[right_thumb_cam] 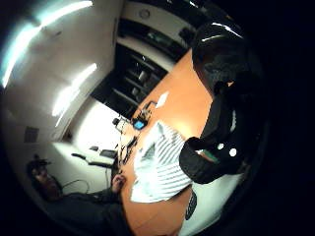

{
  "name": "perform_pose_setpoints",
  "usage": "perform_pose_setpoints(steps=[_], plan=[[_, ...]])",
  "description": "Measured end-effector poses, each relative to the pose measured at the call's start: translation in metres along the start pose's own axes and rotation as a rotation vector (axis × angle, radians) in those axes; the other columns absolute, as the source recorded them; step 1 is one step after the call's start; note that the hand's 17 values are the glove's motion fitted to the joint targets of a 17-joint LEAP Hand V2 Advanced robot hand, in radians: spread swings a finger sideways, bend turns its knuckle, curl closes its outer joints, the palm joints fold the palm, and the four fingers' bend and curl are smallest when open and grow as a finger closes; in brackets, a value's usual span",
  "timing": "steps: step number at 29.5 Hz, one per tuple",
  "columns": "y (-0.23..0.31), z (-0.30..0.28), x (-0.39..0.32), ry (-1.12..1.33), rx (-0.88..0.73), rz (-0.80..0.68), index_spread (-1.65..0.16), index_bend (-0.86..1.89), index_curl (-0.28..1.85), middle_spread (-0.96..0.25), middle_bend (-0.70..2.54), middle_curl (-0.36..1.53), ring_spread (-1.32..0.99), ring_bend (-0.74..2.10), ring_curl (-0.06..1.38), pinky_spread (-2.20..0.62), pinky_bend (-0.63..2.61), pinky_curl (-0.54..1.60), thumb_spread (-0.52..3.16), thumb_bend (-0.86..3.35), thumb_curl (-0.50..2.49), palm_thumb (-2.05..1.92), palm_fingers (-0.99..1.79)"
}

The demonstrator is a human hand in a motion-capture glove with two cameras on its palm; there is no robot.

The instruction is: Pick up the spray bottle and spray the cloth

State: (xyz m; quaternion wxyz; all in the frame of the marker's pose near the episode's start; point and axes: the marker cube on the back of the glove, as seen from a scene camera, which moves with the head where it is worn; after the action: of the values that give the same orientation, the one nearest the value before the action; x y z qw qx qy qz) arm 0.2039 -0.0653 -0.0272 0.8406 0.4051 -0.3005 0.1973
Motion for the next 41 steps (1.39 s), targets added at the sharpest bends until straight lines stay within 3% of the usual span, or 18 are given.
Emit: perform_pose_setpoints(steps=[4,9,15,22,29,36,41], plan=[[0.001,0.009,-0.054,-0.002,-0.390,-0.011,-0.30,0.21,0.49,-0.25,0.54,0.52,-0.20,0.65,0.46,-0.32,0.52,0.39,1.02,0.00,0.60,0.87,1.37],[0.013,0.017,-0.100,0.235,-0.917,-0.073,-0.30,0.19,0.51,-0.24,0.53,0.52,-0.19,0.66,0.46,-0.32,0.53,0.39,1.04,-0.01,0.61,0.86,1.35],[0.023,0.041,-0.121,0.588,-1.243,-0.080,-0.29,0.18,0.51,-0.24,0.52,0.52,-0.19,0.66,0.46,-0.31,0.53,0.39,1.06,-0.01,0.63,0.85,1.35],[0.040,0.069,-0.111,0.895,-1.392,-0.045,-0.29,0.18,0.52,-0.24,0.52,0.52,-0.19,0.67,0.46,-0.31,0.53,0.39,1.09,-0.01,0.65,0.83,1.34],[0.066,0.097,-0.081,0.943,-1.482,-0.008,-0.30,0.18,0.53,-0.24,0.53,0.52,-0.19,0.68,0.45,-0.32,0.53,0.39,1.09,-0.01,0.66,0.83,1.34],[0.067,0.112,-0.096,0.845,-1.478,-0.036,-0.30,0.17,0.53,-0.24,0.53,0.52,-0.18,0.68,0.45,-0.32,0.53,0.39,1.12,-0.01,0.68,0.83,1.34],[0.059,0.123,-0.157,0.558,-1.377,-0.157,-0.30,0.16,0.53,-0.23,0.53,0.52,-0.18,0.68,0.45,-0.32,0.54,0.39,1.15,-0.01,0.68,0.82,1.33]])
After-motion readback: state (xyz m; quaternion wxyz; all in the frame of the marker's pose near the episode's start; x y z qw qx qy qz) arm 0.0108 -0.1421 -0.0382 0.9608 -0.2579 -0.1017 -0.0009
